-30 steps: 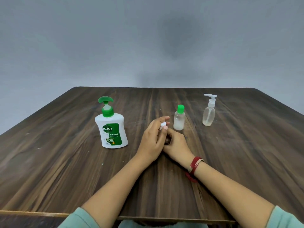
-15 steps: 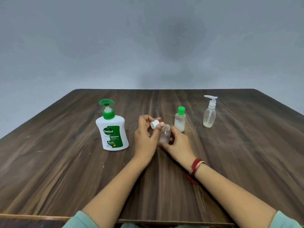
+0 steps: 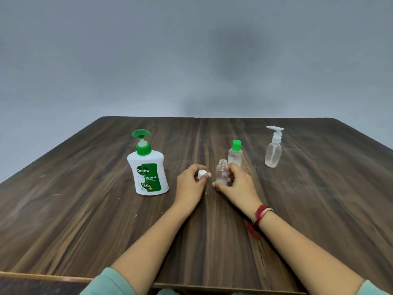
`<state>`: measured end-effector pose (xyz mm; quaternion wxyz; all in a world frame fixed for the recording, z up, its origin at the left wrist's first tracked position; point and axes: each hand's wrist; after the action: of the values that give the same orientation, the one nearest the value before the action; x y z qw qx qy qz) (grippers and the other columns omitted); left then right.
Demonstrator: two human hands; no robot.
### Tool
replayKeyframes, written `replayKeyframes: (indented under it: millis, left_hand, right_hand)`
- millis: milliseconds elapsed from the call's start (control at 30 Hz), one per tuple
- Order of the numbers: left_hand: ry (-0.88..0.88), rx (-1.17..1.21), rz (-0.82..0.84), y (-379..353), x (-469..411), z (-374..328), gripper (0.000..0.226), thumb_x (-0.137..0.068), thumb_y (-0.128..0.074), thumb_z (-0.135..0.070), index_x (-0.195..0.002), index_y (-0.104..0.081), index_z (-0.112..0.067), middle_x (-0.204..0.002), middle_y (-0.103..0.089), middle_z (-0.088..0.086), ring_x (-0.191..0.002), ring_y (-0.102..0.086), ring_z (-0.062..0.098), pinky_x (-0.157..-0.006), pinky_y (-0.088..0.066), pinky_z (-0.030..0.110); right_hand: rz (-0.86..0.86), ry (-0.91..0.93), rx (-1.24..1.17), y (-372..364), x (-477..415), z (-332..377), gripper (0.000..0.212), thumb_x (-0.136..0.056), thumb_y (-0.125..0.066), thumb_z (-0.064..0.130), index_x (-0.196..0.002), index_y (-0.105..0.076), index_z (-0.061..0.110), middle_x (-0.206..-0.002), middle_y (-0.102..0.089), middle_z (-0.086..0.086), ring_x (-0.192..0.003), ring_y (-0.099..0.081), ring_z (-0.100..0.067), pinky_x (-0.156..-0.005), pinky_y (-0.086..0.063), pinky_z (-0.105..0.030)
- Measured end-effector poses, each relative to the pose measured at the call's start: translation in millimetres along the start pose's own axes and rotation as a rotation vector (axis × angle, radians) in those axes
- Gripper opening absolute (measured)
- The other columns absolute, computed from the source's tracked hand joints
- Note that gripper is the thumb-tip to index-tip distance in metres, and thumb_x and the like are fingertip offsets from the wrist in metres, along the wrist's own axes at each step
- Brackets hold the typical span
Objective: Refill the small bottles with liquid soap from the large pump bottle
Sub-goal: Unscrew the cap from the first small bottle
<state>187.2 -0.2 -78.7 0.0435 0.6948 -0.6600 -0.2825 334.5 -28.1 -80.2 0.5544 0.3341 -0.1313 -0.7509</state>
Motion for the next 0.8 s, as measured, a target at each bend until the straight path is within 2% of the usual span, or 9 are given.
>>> replayKeyframes:
  millis: [100, 200, 400, 500, 667, 800]
  left_hand:
    - [-0.001, -0.107, 0.0, -0.1, 0.8, 0.7, 0.014, -0.083, -0.07, -0.028, -0.095, -0.069, -0.02, -0.095, -0.064, 0.0, -0.088, -0.059, 0.016, -0.073, -0.04, 0.025]
    - [-0.009, -0.288, 0.001, 0.9, 3.2, 2.6, 0.016, -0.085, -0.067, -0.034, -0.095, -0.067, -0.021, -0.091, -0.066, -0.005, -0.09, -0.048, 0.015, -0.072, -0.037, 0.029]
    - [0.009, -0.26, 0.023, 1.6, 2.5, 3.5, 0.018, -0.084, -0.069, -0.025, -0.097, -0.061, -0.017, -0.098, -0.065, 0.001, -0.092, -0.059, 0.019, -0.075, -0.04, 0.03]
    - [0.012, -0.275, 0.004, 1.7, 0.7, 5.7, 0.022, -0.084, -0.068, -0.021, -0.104, -0.06, -0.015, -0.106, -0.061, 0.004, -0.095, -0.059, 0.021, -0.075, -0.038, 0.029]
    - [-0.008, -0.296, -0.037, 0.2, 1.5, 3.3, 0.039, -0.089, -0.059, -0.011, -0.126, -0.048, -0.012, -0.121, -0.049, 0.012, -0.1, -0.058, 0.032, -0.084, -0.042, 0.037]
    - [-0.064, -0.252, -0.078, 0.3, 4.2, 0.1, 0.048, -0.086, -0.053, -0.002, -0.131, -0.044, -0.015, -0.123, -0.042, 0.01, -0.094, -0.059, 0.033, -0.079, -0.044, 0.039]
  right_hand:
    - [-0.004, 0.01, -0.008, -1.2, -0.9, -0.8, 0.037, -0.07, -0.083, 0.023, -0.086, -0.05, 0.026, -0.087, -0.065, 0.0, -0.076, -0.061, -0.01, -0.065, -0.044, -0.02]
    - [0.001, 0.008, -0.079, -0.5, 0.8, 1.9, 0.038, -0.071, -0.083, 0.018, -0.091, -0.051, 0.024, -0.081, -0.062, 0.01, -0.067, -0.058, 0.006, -0.062, -0.043, -0.008]
    - [0.014, -0.01, -0.136, 4.0, 0.9, 5.3, 0.052, -0.068, -0.086, 0.014, -0.105, -0.051, 0.024, -0.079, -0.056, 0.012, -0.062, -0.055, 0.015, -0.061, -0.041, -0.004]
    - [0.023, -0.009, -0.144, 4.5, 1.0, 5.8, 0.056, -0.068, -0.086, 0.017, -0.11, -0.051, 0.025, -0.079, -0.058, 0.011, -0.063, -0.056, 0.014, -0.063, -0.043, -0.005]
    - [0.037, -0.01, -0.136, 5.7, 1.0, 6.9, 0.06, -0.069, -0.086, 0.018, -0.117, -0.05, 0.025, -0.08, -0.058, 0.011, -0.063, -0.056, 0.01, -0.064, -0.043, -0.004]
    - [0.048, -0.01, -0.154, 4.3, 0.3, 5.4, 0.062, -0.07, -0.085, 0.017, -0.12, -0.05, 0.025, -0.08, -0.06, 0.011, -0.065, -0.057, 0.013, -0.066, -0.045, -0.007]
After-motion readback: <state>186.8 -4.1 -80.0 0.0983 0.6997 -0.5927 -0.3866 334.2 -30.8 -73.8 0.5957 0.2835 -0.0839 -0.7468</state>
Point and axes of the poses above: each hand's wrist, its own x-axis away from the middle knuckle, its own y-axis out of the back of the hand, z = x × y
